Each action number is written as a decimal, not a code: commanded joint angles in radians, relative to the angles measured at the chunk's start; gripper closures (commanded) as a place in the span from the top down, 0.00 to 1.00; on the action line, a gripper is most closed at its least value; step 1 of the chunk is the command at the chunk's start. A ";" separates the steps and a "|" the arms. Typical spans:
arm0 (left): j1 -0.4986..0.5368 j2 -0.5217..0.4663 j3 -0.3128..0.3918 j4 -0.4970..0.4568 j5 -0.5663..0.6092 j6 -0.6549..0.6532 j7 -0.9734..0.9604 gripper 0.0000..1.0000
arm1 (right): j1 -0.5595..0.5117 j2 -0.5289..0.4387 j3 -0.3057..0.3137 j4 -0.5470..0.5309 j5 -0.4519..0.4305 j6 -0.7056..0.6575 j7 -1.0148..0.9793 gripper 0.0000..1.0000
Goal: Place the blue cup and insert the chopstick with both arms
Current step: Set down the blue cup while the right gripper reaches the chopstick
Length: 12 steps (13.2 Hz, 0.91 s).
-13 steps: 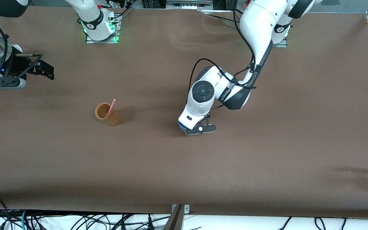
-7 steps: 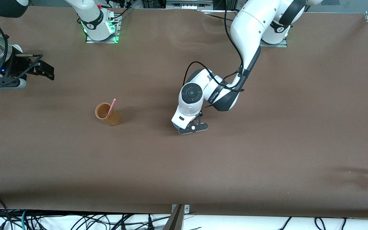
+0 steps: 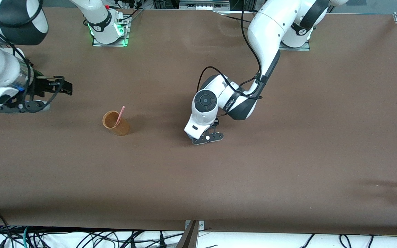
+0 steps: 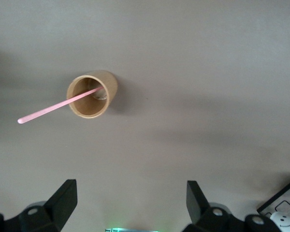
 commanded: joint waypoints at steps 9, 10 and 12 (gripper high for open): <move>0.147 -0.185 0.017 0.036 -0.016 -0.226 0.214 1.00 | 0.098 0.080 -0.002 0.015 0.029 0.083 0.556 0.98; 0.172 -0.210 0.017 0.035 -0.015 -0.240 0.260 1.00 | 0.099 0.097 -0.002 0.012 0.044 0.114 0.630 0.98; 0.220 -0.268 0.017 0.023 -0.009 -0.245 0.361 1.00 | 0.101 0.123 -0.002 0.009 0.108 0.126 0.776 0.91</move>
